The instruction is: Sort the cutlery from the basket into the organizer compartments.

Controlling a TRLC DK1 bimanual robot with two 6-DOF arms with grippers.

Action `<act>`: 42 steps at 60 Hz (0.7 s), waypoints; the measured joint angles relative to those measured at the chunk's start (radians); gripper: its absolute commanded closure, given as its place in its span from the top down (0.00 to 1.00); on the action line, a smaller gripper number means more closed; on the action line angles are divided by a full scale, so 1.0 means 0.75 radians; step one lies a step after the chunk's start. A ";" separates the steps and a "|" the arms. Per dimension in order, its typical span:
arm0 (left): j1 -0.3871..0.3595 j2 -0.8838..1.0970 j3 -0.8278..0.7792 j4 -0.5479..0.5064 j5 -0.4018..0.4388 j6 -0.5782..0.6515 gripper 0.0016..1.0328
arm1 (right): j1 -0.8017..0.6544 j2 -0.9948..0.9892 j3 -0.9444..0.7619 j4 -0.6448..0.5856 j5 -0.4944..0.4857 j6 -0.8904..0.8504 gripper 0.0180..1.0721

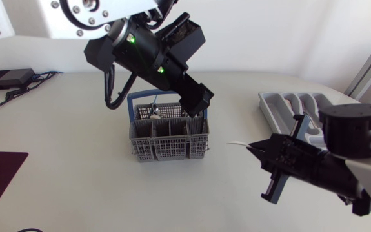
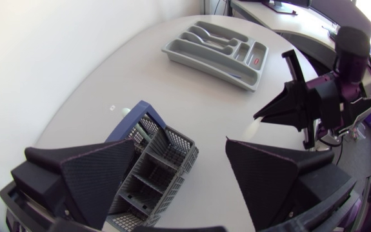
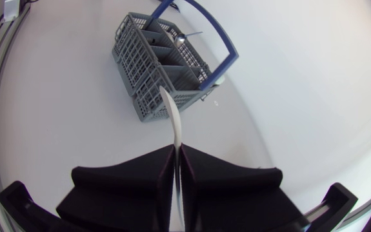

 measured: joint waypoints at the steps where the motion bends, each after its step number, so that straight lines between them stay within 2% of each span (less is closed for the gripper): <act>1: 0.000 -0.008 -0.013 0.015 -0.003 0.002 0.95 | -0.029 0.001 0.010 -0.014 -0.026 -0.002 0.09; 11: 0.004 -0.096 -0.129 0.141 -0.037 0.015 0.95 | -0.327 0.054 0.127 -0.142 -0.271 -0.085 0.09; 19: 0.013 -0.150 -0.196 0.205 -0.065 0.040 0.95 | -0.518 0.152 0.194 -0.207 -0.413 -0.189 0.09; 42: 0.018 -0.264 -0.347 0.316 -0.125 0.097 0.95 | -0.979 0.461 0.346 -0.399 -0.658 -0.550 0.09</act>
